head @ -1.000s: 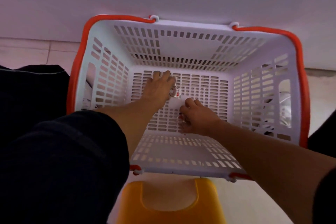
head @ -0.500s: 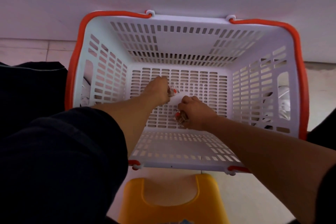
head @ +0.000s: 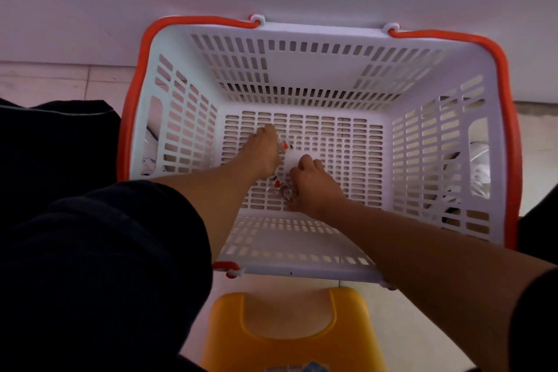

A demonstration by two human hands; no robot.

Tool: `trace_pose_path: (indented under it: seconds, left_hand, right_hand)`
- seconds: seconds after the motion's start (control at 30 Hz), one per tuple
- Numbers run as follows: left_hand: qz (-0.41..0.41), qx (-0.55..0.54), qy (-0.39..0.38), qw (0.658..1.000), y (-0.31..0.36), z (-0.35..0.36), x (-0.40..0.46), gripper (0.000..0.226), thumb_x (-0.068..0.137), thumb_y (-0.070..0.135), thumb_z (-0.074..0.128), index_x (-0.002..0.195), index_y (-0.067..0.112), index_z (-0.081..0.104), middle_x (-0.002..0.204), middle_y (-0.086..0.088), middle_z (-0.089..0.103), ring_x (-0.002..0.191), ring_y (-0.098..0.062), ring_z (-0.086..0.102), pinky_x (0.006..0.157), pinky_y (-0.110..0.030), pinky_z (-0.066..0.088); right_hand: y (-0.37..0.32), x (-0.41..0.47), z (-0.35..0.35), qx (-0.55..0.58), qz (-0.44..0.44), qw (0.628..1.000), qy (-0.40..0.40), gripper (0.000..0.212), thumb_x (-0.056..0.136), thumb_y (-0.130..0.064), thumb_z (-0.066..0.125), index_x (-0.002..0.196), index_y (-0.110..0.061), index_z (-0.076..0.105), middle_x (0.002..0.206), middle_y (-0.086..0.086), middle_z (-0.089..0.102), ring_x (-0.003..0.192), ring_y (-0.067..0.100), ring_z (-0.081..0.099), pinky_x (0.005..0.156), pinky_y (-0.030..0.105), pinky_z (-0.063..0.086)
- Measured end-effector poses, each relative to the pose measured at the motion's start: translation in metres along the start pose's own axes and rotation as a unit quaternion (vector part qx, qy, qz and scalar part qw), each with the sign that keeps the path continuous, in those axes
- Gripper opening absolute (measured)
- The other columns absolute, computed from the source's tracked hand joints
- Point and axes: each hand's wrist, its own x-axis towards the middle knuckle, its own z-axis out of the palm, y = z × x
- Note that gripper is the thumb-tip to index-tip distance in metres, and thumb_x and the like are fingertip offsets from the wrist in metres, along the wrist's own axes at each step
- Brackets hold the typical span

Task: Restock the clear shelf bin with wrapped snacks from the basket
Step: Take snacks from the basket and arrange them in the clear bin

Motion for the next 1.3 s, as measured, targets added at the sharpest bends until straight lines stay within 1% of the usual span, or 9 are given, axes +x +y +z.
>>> trace_pose_path:
  seconds: [0.1, 0.3, 0.47, 0.63, 0.8, 0.93, 1.03, 1.17, 1.3]
  left_hand:
    - [-0.045, -0.121, 0.007, 0.992, -0.005, 0.001, 0.0, 0.03, 0.089, 0.017, 0.066, 0.11, 0.011, 0.046, 0.089, 0.001, 0.058, 0.08, -0.016, 0.056, 0.056, -0.027, 0.038]
    - [-0.094, -0.071, -0.161, 0.98, -0.018, -0.013, 0.001, 0.023, 0.073, 0.034, 0.078, 0.086, 0.018, 0.067, 0.093, 0.003, 0.062, 0.089, -0.018, 0.059, 0.078, -0.031, 0.053]
    - [-0.127, -0.1, -0.191, 0.968, -0.035, -0.012, -0.004, 0.019, 0.088, 0.024, 0.073, 0.086, 0.005, 0.075, 0.076, -0.007, 0.076, 0.075, -0.022, 0.074, 0.073, -0.034, 0.061]
    - [-0.193, -0.208, -0.257, 0.924, -0.038, -0.012, -0.009, 0.016, 0.093, 0.015, 0.067, 0.096, -0.001, 0.07, 0.09, -0.012, 0.073, 0.085, -0.023, 0.071, 0.084, -0.034, 0.057]
    - [-0.222, -0.257, -0.33, 0.881, -0.039, -0.01, -0.015, 0.029, 0.099, 0.016, 0.058, 0.122, -0.002, 0.06, 0.108, -0.01, 0.068, 0.099, -0.02, 0.063, 0.096, -0.034, 0.052]
    - [-0.243, -0.296, -0.366, 0.848, -0.04, -0.002, -0.023, 0.026, 0.1, 0.018, 0.059, 0.118, 0.0, 0.061, 0.104, -0.014, 0.069, 0.087, -0.02, 0.068, 0.082, -0.033, 0.057]
    - [-0.254, -0.325, -0.382, 0.827, -0.039, 0.002, -0.026, 0.028, 0.1, 0.013, 0.058, 0.124, 0.001, 0.059, 0.118, -0.016, 0.067, 0.089, -0.021, 0.066, 0.094, -0.037, 0.054]
    - [-0.25, -0.36, -0.411, 0.8, -0.034, -0.006, -0.032, 0.014, 0.099, 0.012, 0.058, 0.109, 0.003, 0.063, 0.098, -0.011, 0.071, 0.084, -0.019, 0.069, 0.082, -0.034, 0.059]
    - [-0.24, -0.434, -0.383, 0.779, -0.029, -0.026, -0.033, 0.011, 0.098, 0.011, 0.059, 0.097, 0.003, 0.065, 0.085, -0.012, 0.074, 0.077, -0.02, 0.073, 0.078, -0.034, 0.061]
  right_hand:
    - [0.002, 0.006, -0.015, 0.052, -0.025, 0.998, -0.032, 0.058, 0.061, -0.033, 0.09, 0.106, -0.011, 0.061, 0.121, 0.008, 0.044, 0.104, 0.026, 0.047, 0.086, 0.039, 0.05]
    - [0.004, 0.025, -0.04, 0.08, -0.045, 0.988, -0.121, 0.032, 0.074, -0.014, 0.082, 0.103, -0.009, 0.069, 0.103, 0.004, 0.063, 0.098, 0.022, 0.061, 0.083, 0.029, 0.051]
    - [0.011, 0.025, -0.04, 0.175, 0.017, 0.975, -0.136, 0.034, 0.068, -0.033, 0.089, 0.066, -0.021, 0.057, 0.071, -0.005, 0.052, 0.072, 0.015, 0.049, 0.058, 0.024, 0.036]
    - [-0.005, 0.019, -0.017, 0.119, 0.039, 0.986, -0.108, 0.064, 0.063, -0.036, 0.089, 0.113, -0.017, 0.054, 0.102, 0.004, 0.061, 0.088, 0.023, 0.06, 0.068, 0.03, 0.047]
    - [-0.015, 0.026, -0.007, 0.052, 0.044, 0.989, -0.131, 0.053, 0.065, -0.039, 0.085, 0.101, -0.013, 0.056, 0.1, 0.007, 0.066, 0.085, 0.023, 0.062, 0.066, 0.031, 0.048]
    - [-0.012, 0.025, -0.002, 0.057, 0.006, 0.982, -0.181, 0.045, 0.075, -0.037, 0.08, 0.107, -0.011, 0.06, 0.107, 0.01, 0.066, 0.099, 0.026, 0.063, 0.072, 0.03, 0.046]
    - [-0.012, 0.023, -0.005, 0.073, -0.003, 0.975, -0.211, 0.047, 0.08, -0.036, 0.077, 0.115, -0.009, 0.061, 0.115, 0.012, 0.064, 0.102, 0.027, 0.062, 0.071, 0.028, 0.04]
    - [-0.004, 0.02, -0.015, 0.146, 0.007, 0.954, -0.261, 0.041, 0.082, -0.033, 0.078, 0.107, -0.01, 0.057, 0.112, 0.012, 0.063, 0.09, 0.024, 0.061, 0.065, 0.03, 0.048]
    - [0.009, 0.002, -0.038, 0.311, 0.051, 0.907, -0.279, 0.037, 0.086, -0.028, 0.076, 0.109, -0.015, 0.051, 0.107, 0.006, 0.064, 0.093, 0.02, 0.061, 0.08, 0.036, 0.052]
